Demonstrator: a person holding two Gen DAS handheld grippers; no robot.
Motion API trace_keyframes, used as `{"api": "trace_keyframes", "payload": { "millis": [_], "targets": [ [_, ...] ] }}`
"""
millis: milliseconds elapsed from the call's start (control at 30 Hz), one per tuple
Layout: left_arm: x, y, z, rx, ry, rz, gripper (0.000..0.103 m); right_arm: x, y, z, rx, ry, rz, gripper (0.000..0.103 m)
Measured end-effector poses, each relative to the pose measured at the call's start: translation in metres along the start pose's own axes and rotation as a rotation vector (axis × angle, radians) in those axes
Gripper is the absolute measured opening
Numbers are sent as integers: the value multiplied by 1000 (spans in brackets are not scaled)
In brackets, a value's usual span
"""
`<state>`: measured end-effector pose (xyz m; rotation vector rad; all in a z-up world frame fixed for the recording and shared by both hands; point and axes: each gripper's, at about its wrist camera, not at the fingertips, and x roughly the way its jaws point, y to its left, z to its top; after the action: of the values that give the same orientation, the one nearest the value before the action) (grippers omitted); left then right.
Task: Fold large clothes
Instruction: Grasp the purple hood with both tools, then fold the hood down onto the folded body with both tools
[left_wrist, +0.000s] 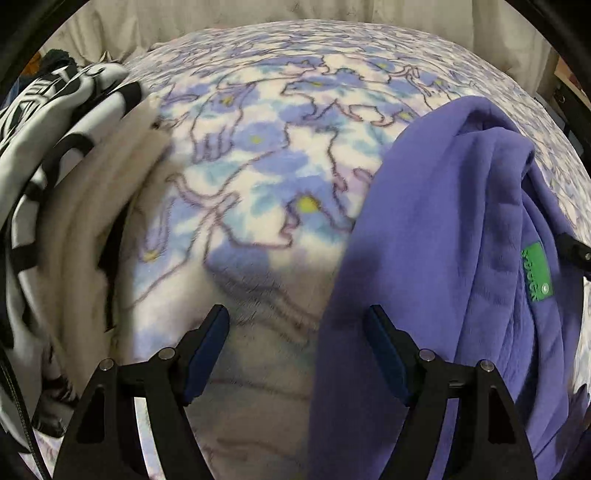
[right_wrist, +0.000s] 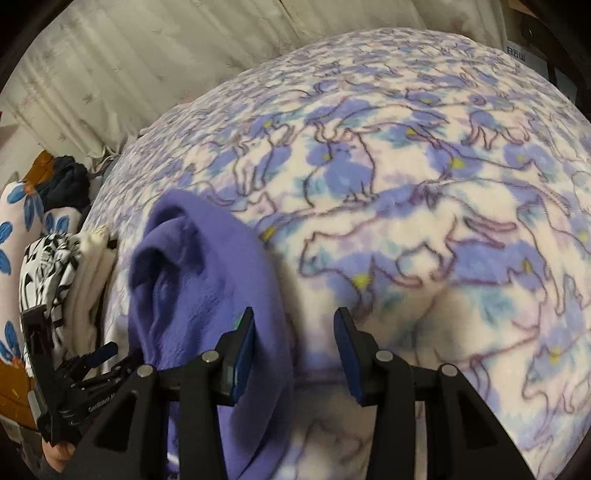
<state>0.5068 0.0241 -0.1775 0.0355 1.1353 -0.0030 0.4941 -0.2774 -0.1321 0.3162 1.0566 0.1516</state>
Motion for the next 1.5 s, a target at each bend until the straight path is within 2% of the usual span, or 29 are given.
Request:
{"api": "trace_keyframes", "payload": {
  "millis": [33, 67, 100, 200, 267, 367, 533, 667, 767, 867, 933, 1067, 1133, 1200, 1233, 1267, 1300, 1367, 1433, 1500],
  "targets": [
    [-1, -3, 0, 16, -12, -26, 44, 1, 0, -1, -11, 2, 0, 18],
    [-3, -6, 0, 33, -13, -69, 3, 0, 1, -3, -27, 5, 3, 6],
    [-6, -9, 0, 42, -17, -70, 4, -2, 1, -4, -38, -5, 3, 6],
    [-23, -18, -6, 89, -82, 30, 3, -23, 6, -9, -92, -51, 6, 5],
    [-38, -15, -11, 83, -102, 56, 2, -44, 7, -13, -112, -83, 16, 5],
    [-71, 0, -20, 57, -130, 35, 2, -83, 9, -23, -142, -138, 57, 5],
    [-154, 24, -55, 61, -217, -11, 2, -155, 29, -54, -226, -237, 130, 5],
    [-205, 40, -102, 47, -239, -60, 2, -211, 50, -100, -330, -317, 159, 5],
    [-225, 51, -142, 41, -231, -96, 2, -233, 56, -138, -377, -337, 159, 5],
    [-228, 58, -190, 35, -220, -116, 2, -240, 45, -182, -389, -324, 166, 5],
    [-224, 63, -228, 28, -201, -107, 2, -235, 34, -211, -398, -294, 132, 6],
    [-195, 72, -288, 3, -91, -141, 2, -209, 5, -261, -354, -172, 58, 7],
    [-184, 77, -310, -18, -42, -156, 3, -199, -9, -280, -307, -113, 28, 7],
    [-186, 79, -325, -25, -47, -177, 5, -195, -22, -299, -249, -69, 15, 7],
    [-191, 79, -330, -29, -54, -190, 10, -195, -27, -304, -225, -56, 21, 9],
    [-194, 81, -330, -35, -52, -213, 21, -198, -32, -310, -193, -49, 43, 14],
    [-197, 81, -330, -43, -51, -239, 25, -202, -33, -318, -177, -54, 60, 18],
    [-206, 81, -330, -61, -61, -300, 38, -212, -32, -326, -156, -71, 81, 36],
    [-213, 80, -328, -76, -83, -345, 44, -219, -29, -331, -141, -88, 123, 45],
    [-217, 77, -327, -94, -99, -395, 44, -225, -23, -335, -127, -97, 182, 51]
  ]
}}
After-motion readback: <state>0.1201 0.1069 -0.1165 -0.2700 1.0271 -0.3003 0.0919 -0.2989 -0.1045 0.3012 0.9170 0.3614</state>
